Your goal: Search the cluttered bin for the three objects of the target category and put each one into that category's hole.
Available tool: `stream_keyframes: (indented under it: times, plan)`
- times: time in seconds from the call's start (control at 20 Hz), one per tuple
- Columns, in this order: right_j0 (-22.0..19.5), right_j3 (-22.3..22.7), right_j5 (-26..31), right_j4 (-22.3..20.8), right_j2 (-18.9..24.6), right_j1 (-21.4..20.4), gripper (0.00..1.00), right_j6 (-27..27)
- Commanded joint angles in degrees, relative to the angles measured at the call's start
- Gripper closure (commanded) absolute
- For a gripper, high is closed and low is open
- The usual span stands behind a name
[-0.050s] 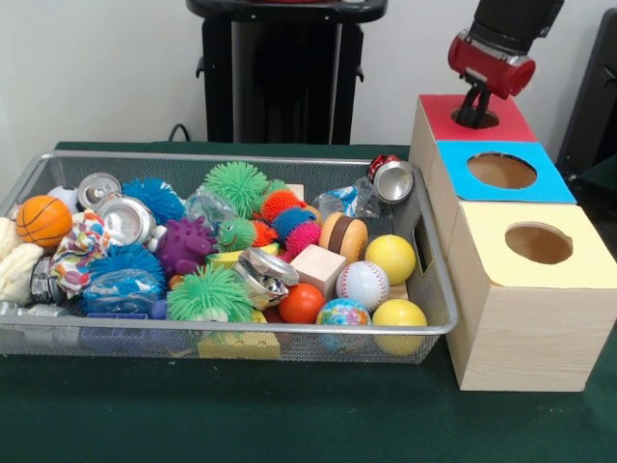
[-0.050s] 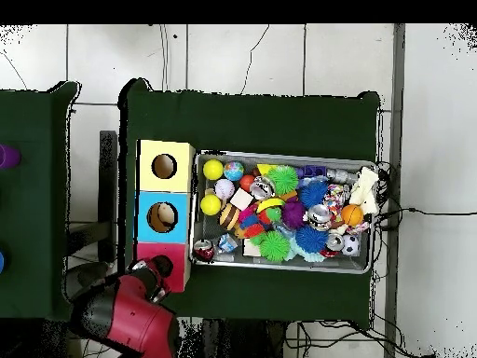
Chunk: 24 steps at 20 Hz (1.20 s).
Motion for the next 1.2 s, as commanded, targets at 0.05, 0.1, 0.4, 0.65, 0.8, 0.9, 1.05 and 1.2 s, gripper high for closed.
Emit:
stream_keyframes:
  times: [0.05,0.1,0.4,0.65,0.8,0.9,1.05,1.2]
  plan:
    - [0.38,-7.29,15.79,-2.53,-4.17,-2.32,1.0,17.34]
    - [0.42,-8.33,17.92,-3.05,-5.14,-2.55,1.0,17.45]
    - [-0.34,-9.74,21.61,-3.11,-6.22,-3.52,1.0,16.94]
    - [-1.7,-9.61,21.97,-2.7,-5.79,-4.06,1.0,15.4]
    - [-3.99,-9.16,20.75,-2.46,-4.79,-4.3,1.0,13.17]
    - [-6.11,-8.86,18.84,-2.06,-3.61,-4.0,1.0,11.45]
    - [-10.04,-8.32,15.35,-1.21,-0.65,-3.65,1.0,8.32]
    - [-13.14,-9.71,13.03,-2.56,0.45,-2.75,1.0,5.67]
